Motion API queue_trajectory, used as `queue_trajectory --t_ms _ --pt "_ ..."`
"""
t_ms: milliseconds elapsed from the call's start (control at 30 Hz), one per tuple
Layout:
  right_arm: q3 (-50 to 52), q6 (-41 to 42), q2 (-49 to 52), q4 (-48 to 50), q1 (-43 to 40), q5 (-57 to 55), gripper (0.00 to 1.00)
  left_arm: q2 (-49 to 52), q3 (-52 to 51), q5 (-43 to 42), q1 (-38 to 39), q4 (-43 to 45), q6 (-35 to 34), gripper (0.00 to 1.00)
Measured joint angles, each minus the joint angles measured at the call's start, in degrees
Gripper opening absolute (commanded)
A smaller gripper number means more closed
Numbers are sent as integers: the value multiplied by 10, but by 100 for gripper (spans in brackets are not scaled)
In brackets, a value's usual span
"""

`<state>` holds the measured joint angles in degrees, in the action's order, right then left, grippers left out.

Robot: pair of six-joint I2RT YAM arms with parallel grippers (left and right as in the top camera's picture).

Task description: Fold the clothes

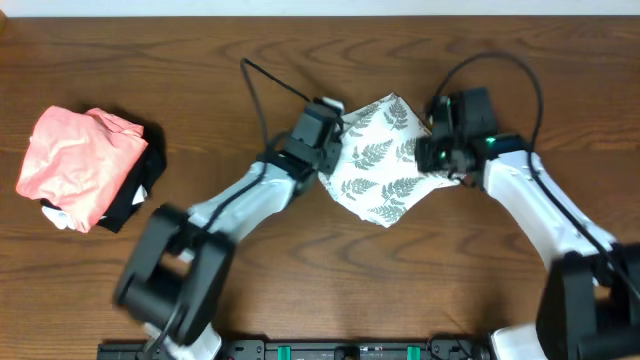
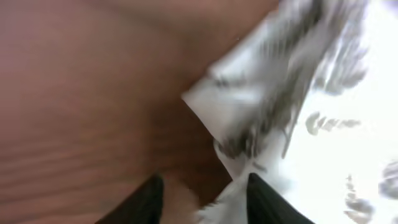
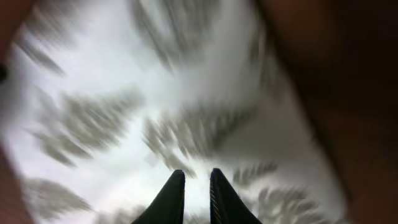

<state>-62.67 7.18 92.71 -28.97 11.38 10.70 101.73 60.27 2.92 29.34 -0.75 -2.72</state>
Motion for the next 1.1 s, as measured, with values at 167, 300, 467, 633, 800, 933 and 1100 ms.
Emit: queue_trajectory --t_ms 167,300,467,633,800,933,1100 --pt "-24 0 -29 21 0 0 12 -92 0 9 -27 -9 0 46" --pt "-24 -7 -3 30 0 0 11 -98 0 14 -46 -39 0 46" --pt "-23 -18 69 110 2 -1 11 -91 0 16 -49 -81 -5 46" --pt "-23 -22 126 197 11 3 13 -91 0 16 -49 -102 -22 45" --pt "-24 -33 184 189 20 17 13 -91 0 16 -49 -109 -31 45" --pt "-49 -83 203 123 20 31 23 -91 0 16 -49 -110 -33 46" --pt "-69 -146 198 10 20 20 25 -91 0 16 -49 -110 -33 46"
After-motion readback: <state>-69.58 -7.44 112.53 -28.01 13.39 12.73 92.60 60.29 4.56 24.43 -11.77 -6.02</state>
